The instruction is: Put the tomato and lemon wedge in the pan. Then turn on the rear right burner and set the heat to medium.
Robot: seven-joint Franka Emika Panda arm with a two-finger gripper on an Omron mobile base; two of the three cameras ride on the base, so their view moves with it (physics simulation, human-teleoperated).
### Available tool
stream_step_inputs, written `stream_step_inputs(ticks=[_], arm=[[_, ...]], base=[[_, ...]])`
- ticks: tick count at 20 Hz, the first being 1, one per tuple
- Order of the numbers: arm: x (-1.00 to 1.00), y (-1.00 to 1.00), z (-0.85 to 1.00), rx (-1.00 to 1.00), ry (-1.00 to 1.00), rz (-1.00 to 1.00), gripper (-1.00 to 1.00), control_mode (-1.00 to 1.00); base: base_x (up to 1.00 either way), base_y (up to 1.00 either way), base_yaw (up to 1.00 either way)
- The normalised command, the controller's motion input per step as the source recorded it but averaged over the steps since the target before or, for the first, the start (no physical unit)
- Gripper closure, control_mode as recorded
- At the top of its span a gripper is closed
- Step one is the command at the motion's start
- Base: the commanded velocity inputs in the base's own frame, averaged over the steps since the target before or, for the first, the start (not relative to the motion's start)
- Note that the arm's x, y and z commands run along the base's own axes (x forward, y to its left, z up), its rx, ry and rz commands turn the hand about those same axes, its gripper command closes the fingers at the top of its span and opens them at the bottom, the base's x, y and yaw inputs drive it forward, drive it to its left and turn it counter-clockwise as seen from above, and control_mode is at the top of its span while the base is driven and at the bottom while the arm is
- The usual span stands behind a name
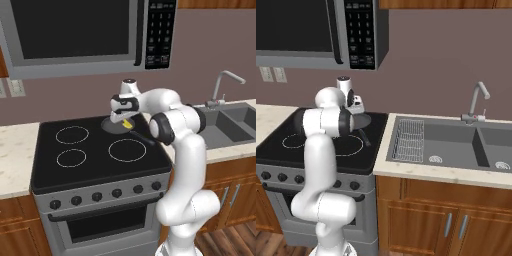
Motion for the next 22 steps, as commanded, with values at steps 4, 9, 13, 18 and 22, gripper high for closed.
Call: stream_step_inputs(ticks=[4,9,13,18,22], arm=[[0.37,0.00,-0.11,0.01,0.00,0.00,1.00,-1.00],[0.32,0.00,-0.28,0.00,0.00,0.00,1.00,-1.00],[0.28,0.00,-0.16,0.00,0.00,0.00,1.00,-1.00],[0.21,0.00,-0.07,0.00,0.00,0.00,1.00,-1.00],[0.21,0.01,0.00,0.00,0.00,0.00,1.00,-1.00]], base=[[0.00,0.00,0.00],[0.00,0.00,0.00],[0.00,0.00,0.00],[0.00,0.00,0.00],[0.00,0.00,0.00]])
